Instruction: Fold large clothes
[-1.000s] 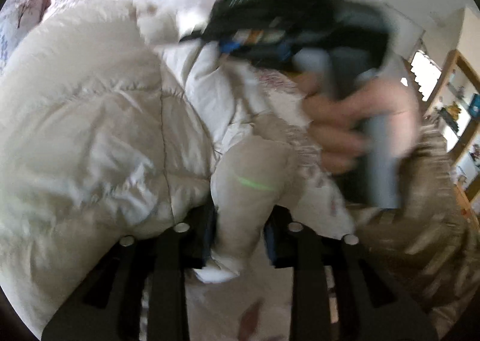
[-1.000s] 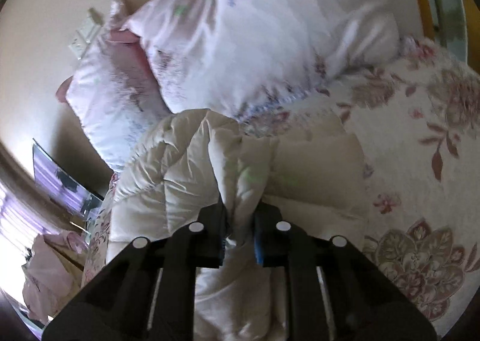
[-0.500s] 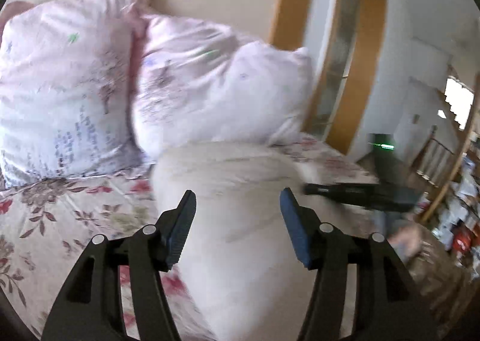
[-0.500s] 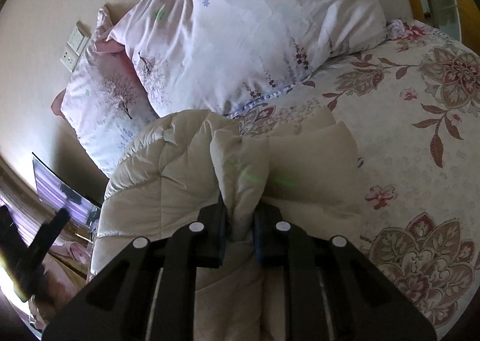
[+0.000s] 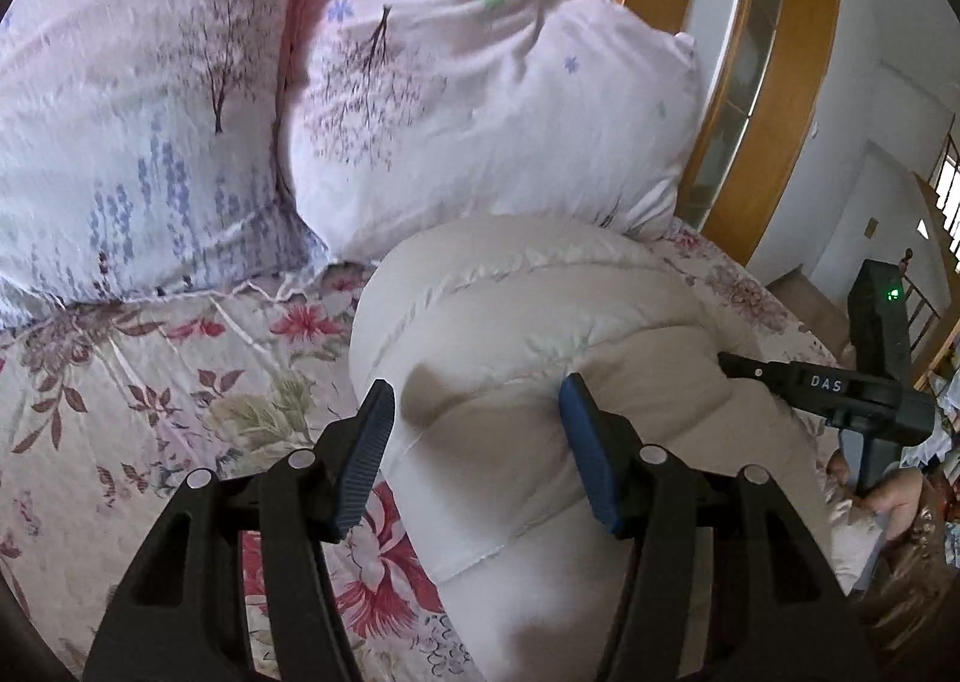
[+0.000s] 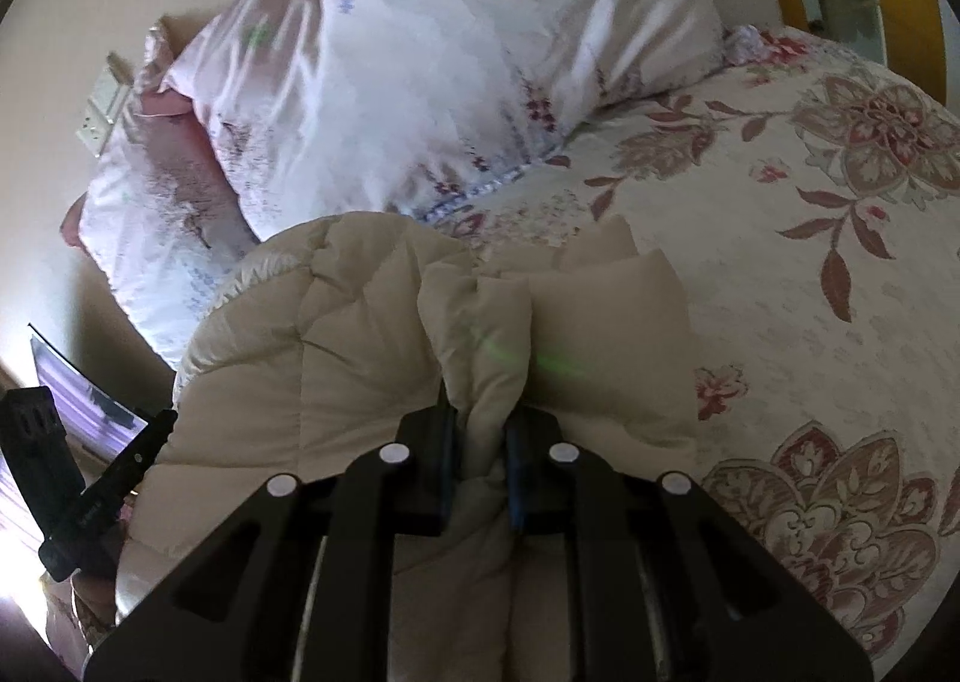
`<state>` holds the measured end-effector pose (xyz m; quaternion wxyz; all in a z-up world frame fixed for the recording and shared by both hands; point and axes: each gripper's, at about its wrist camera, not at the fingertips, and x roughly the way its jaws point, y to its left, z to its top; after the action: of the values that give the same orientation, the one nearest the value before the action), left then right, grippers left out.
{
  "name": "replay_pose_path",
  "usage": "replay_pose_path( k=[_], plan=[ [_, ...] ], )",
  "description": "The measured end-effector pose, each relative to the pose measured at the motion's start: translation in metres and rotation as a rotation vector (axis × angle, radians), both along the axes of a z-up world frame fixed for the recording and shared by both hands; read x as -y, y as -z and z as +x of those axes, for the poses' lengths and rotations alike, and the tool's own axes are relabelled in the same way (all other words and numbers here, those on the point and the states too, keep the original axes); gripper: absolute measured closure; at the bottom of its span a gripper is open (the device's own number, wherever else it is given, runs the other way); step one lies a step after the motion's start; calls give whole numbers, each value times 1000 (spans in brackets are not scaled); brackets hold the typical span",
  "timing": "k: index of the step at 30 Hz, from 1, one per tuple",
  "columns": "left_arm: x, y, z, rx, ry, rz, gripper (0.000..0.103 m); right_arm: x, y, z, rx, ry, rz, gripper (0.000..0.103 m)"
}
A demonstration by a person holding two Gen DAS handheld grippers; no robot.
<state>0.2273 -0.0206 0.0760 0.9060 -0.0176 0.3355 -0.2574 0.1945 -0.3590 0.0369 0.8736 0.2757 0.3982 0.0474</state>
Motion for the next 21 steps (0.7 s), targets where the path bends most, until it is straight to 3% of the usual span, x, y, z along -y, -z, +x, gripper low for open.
replay_pose_path(
  k=[17,19,21],
  plan=[
    [10,46,34,-162,67,-27,41,14,23,4,-70,46,32,91],
    [12,46,34,-164,66,-16,41,15,21,4,-72,38,37,89],
    [12,45,35,-167,67,-12,41,19,13,-3,-63,31,48,75]
  ],
)
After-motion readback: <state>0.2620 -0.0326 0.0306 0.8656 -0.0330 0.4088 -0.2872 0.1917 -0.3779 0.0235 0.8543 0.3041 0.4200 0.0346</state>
